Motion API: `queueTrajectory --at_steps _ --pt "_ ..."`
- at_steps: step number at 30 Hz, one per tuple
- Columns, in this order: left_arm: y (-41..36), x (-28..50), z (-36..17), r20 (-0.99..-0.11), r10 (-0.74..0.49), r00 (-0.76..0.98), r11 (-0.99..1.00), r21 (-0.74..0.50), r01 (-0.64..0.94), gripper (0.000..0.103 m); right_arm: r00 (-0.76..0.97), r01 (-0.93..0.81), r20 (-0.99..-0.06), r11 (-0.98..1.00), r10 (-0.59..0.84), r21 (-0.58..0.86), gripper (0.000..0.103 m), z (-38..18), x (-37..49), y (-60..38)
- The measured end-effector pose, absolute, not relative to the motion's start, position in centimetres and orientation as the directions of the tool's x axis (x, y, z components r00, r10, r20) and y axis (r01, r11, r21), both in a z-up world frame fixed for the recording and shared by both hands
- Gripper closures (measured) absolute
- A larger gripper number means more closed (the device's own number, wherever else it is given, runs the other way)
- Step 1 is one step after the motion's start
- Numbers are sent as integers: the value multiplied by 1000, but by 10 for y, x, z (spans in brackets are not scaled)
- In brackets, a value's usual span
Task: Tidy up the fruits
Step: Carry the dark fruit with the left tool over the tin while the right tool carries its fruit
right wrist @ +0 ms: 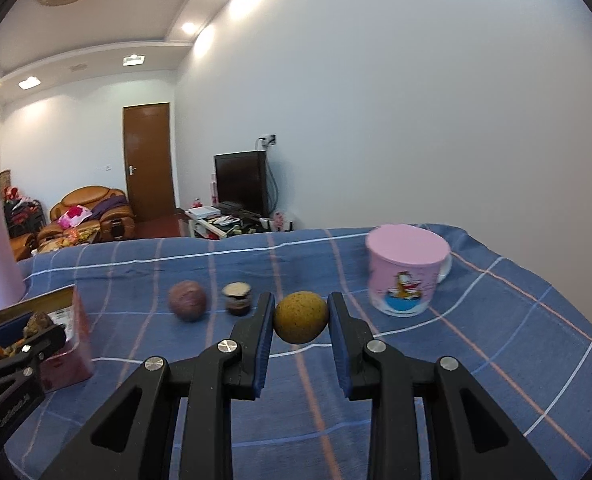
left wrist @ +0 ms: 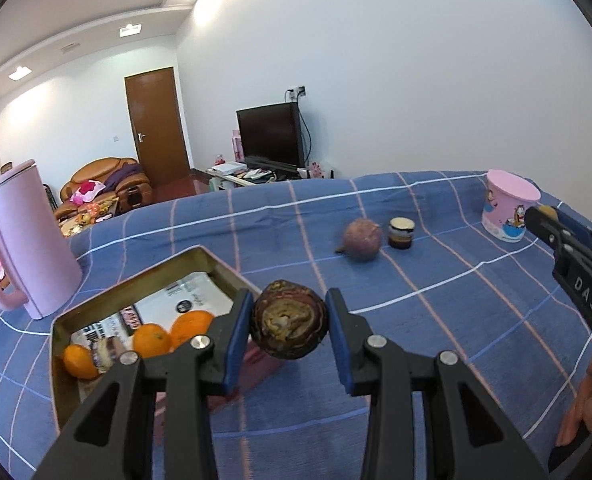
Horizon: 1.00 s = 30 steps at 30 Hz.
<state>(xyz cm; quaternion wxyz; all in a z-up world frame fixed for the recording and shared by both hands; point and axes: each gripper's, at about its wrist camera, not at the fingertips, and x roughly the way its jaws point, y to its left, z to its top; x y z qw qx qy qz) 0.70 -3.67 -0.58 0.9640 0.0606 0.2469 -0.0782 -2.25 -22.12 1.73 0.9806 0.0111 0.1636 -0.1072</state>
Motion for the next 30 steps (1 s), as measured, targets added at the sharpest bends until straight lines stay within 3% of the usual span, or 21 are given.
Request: queueTrajectory --at_steps 30 --pt "51 12 -5 -469 -62 881 994 50 96 64 949 16 -315 1000 -18 -6 74 14 -19 -101"
